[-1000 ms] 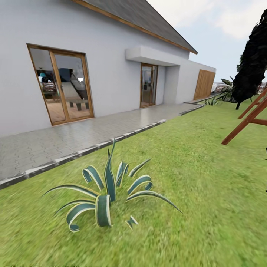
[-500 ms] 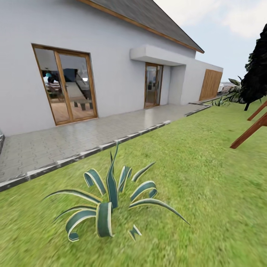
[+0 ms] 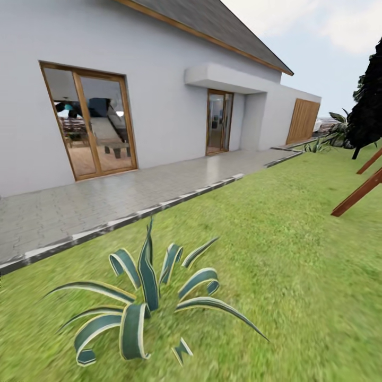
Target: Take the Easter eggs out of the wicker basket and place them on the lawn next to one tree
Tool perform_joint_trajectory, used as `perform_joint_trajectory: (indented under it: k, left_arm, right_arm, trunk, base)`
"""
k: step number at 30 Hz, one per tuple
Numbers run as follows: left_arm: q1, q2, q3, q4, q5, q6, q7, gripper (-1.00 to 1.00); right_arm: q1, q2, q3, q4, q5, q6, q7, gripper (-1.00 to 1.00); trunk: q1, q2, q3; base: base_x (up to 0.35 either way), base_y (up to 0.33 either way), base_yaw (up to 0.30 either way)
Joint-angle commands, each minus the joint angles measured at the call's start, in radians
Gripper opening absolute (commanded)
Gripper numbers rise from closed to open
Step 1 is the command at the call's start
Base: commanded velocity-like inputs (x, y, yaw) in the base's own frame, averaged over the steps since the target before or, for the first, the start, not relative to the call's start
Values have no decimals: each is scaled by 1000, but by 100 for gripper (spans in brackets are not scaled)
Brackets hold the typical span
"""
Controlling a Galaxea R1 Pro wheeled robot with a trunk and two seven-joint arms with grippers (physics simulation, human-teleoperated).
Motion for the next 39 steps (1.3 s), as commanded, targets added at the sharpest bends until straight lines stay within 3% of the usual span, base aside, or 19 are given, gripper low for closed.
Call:
perform_joint_trajectory:
  k: [1, 15, 39]
  left_arm:
    - [1, 0, 0, -1, 0, 0, 0, 100]
    - [1, 0, -1, -1, -1, 0, 0, 100]
    - [1, 0, 0, -1, 0, 0, 0, 100]
  right_arm:
    - [-1, 0, 0, 0, 1, 0, -1, 100]
    - [-1, 0, 0, 0, 1, 0, -1, 100]
    - [-1, 0, 0, 0, 1, 0, -1, 100]
  trunk:
    - [0, 0, -1]
    - [0, 0, -1]
    - [0, 0, -1]
  base:
    - [220, -259, 198]
    - [91, -144, 235]
    - [123, -280, 9]
